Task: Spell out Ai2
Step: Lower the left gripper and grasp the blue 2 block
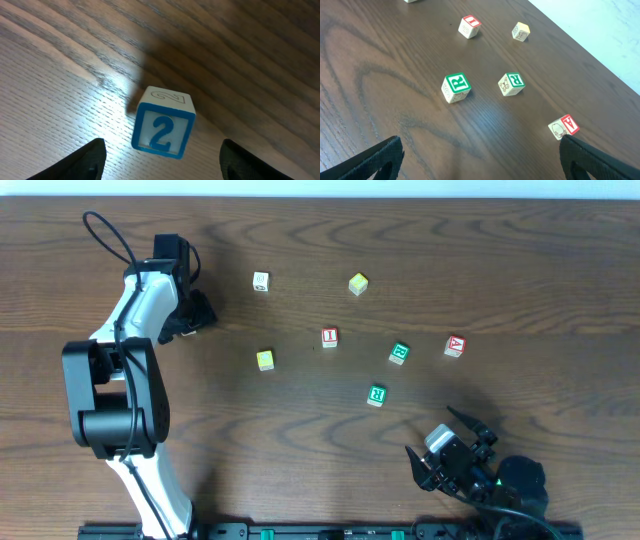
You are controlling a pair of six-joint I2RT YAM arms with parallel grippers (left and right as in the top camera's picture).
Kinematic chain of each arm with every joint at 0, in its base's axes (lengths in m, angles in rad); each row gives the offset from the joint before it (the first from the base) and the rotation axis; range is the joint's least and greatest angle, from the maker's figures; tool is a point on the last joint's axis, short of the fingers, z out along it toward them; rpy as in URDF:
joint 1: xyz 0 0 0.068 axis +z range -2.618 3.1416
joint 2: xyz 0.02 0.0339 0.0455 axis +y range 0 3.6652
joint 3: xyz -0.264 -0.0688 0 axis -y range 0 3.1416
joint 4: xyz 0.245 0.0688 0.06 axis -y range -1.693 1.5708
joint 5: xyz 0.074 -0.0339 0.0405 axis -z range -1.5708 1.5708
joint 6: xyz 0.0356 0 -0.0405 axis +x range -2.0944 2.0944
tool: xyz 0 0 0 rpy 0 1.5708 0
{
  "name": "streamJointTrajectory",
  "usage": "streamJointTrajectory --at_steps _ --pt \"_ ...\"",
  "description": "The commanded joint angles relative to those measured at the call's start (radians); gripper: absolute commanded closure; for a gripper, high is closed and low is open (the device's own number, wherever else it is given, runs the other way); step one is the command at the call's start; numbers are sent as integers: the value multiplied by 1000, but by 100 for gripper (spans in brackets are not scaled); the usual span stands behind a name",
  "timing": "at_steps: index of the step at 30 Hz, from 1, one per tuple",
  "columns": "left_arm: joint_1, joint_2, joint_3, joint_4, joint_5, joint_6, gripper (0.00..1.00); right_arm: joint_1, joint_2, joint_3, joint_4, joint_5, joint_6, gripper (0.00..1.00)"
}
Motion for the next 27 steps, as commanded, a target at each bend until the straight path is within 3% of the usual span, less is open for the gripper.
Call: streamJointTrajectory --at_steps 1,9,20,27 --pt "14 37 -3 2 -18 -1 29 -8 -5 -8 2 -11 -8 1" --pt "16 40 -3 23 1 79 33 -8 -5 -8 2 -11 -8 1" --pt "17 40 -3 31 -3 80 53 -8 -5 -8 3 -11 -8 1" --pt "19 41 -3 34 -4 106 60 -8 -5 -8 2 -11 -8 1"
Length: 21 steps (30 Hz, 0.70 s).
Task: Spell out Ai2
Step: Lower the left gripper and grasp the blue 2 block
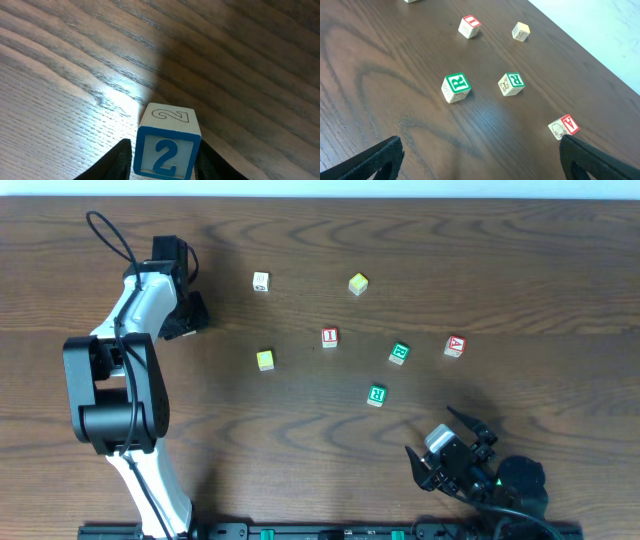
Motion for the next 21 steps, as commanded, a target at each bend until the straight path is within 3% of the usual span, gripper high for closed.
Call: streamJointTrajectory --at_steps 1,7,17,21 --pt "8 18 -3 0 -6 29 62 -8 -5 -8 2 -11 -8 1" --pt "8 18 -3 0 -10 44 71 -8 -5 -8 3 -11 -8 1" --pt "0 17 6 -11 -10 56 76 -8 -5 -8 4 -11 -8 1" --pt "-37 17 111 -113 -10 55 86 -8 -5 -8 14 -11 -8 1"
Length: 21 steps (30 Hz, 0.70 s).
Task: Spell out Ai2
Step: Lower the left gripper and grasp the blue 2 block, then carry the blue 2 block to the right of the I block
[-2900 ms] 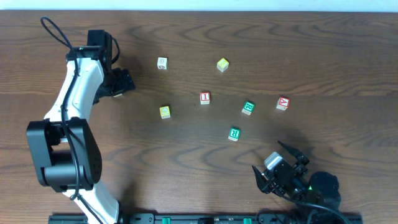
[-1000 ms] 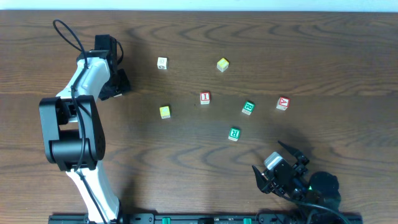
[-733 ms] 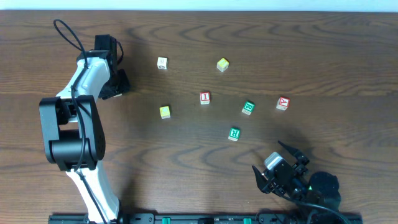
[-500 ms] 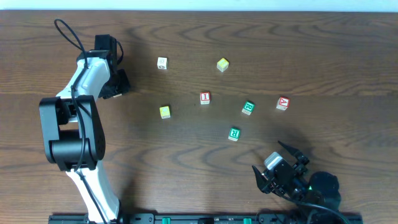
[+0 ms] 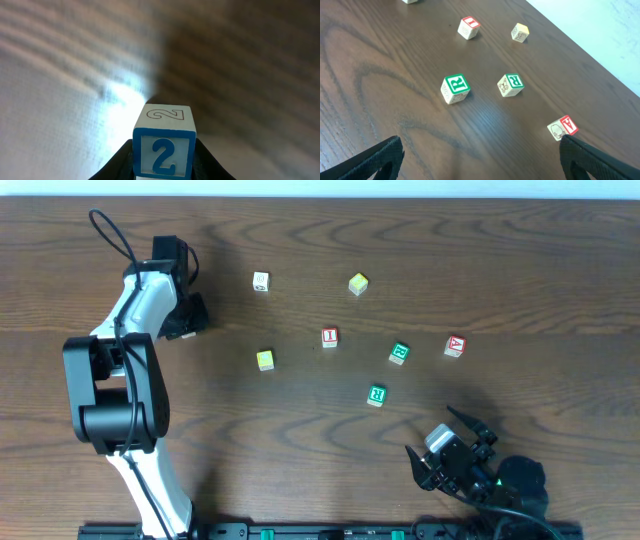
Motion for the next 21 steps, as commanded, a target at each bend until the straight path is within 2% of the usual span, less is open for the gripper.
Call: streamJointTrajectory --at_steps 1,3,7,9,12,15,21 --pt "-41 16 119 -61 -9 14 89 -8 -5 -8 10 -11 -8 1" --pt "-80 16 201 -125 -3 13 94 -8 -5 -8 20 -11 -8 1" --pt "-201 16 318 -189 40 -16 94 -8 -5 -8 21 -11 -8 1" --pt "-291 16 331 -182 105 -60 94 -8 -5 -8 19 -11 -8 1" --pt "-409 16 330 -177 110 -142 94 -8 -5 -8 25 -11 -7 1" --pt "-501 16 330 -164 105 -161 94 -8 -5 -6 71 -27 5 1" --pt "-620 19 330 -153 91 -221 94 -9 -5 56 177 50 235 1"
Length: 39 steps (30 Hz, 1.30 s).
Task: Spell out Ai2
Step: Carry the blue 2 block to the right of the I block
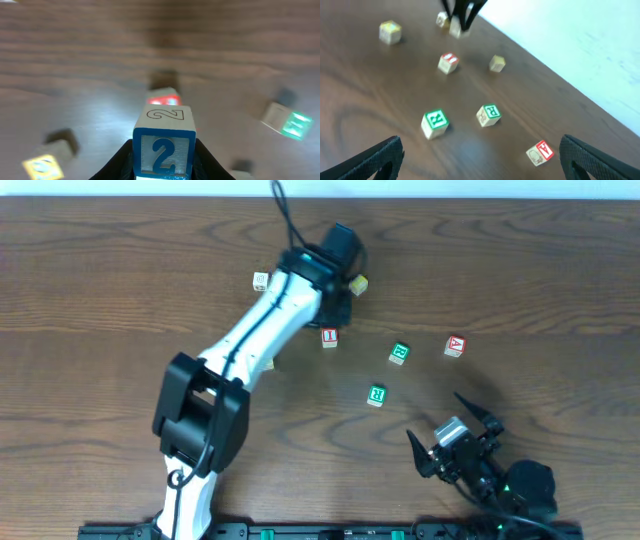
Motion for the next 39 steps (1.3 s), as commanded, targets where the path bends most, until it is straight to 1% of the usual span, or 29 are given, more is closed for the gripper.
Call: streamJointTrajectory --at_steps 1,6,9,14,18,23,29,39 --pt "-8 8 4 0 -1 -53 94 -9 -5 66 5 65 140 1" --pt "-35 16 -37 48 33 -52 94 -9 -5 165 -7 169 146 1" --pt "-57 17 -79 93 31 -33 94 -9 -5 190 -8 181 146 1" --pt "-89 24 -142 166 28 -41 94 -9 -5 190 -8 181 146 1" --pt "-95 59 -142 180 9 -79 94 -9 -5 190 -8 181 147 1" --pt "-99 97 -142 218 -5 -91 94 -9 -5 190 -21 181 203 1" --pt "-100 114 -142 267 -35 -165 94 -9 -5 190 -60 180 207 1" --pt "-107 115 -142 306 -35 -163 94 -9 -5 190 -61 181 210 1"
